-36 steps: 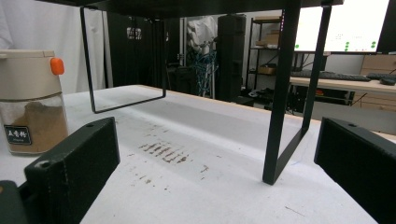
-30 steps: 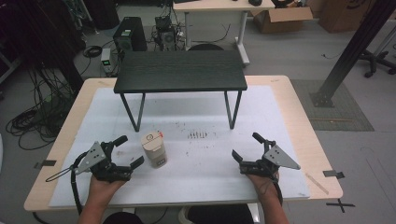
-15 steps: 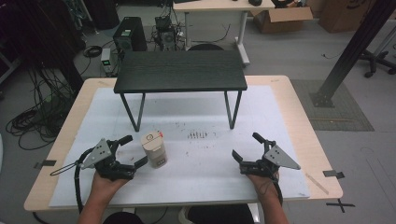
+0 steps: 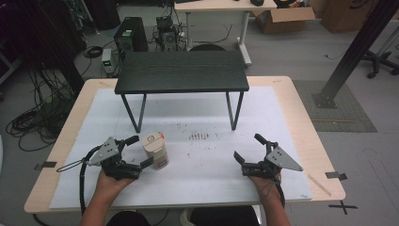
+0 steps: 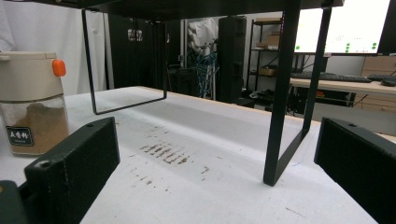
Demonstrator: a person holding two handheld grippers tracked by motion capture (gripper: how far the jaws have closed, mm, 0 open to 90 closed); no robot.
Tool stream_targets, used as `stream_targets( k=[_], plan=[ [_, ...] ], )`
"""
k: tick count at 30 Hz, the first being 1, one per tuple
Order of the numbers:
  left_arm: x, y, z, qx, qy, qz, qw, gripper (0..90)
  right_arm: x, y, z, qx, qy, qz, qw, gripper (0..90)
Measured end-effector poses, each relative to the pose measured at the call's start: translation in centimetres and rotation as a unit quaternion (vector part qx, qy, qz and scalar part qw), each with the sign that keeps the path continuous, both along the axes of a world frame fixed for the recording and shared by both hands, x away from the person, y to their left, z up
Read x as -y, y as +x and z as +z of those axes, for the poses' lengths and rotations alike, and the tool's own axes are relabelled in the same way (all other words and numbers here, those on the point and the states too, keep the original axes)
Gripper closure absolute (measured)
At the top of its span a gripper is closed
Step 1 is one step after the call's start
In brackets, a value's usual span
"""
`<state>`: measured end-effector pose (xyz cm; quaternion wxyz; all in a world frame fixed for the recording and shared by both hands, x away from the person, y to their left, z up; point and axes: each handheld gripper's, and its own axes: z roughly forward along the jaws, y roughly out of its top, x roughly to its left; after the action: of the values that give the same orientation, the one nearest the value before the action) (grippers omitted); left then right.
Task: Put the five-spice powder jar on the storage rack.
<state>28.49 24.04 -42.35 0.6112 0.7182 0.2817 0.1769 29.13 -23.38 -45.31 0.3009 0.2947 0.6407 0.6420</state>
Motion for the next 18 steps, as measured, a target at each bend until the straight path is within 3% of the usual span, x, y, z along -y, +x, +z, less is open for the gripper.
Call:
stream_targets(
  k=[18],
  plan=[
    [1.7, 1.0, 0.1, -0.007, 0.014, -0.007, 0.9999, 0.2, 0.1, 0.0, 0.0, 0.001, 0.004, 0.003, 1.0, 0.0]
  ],
)
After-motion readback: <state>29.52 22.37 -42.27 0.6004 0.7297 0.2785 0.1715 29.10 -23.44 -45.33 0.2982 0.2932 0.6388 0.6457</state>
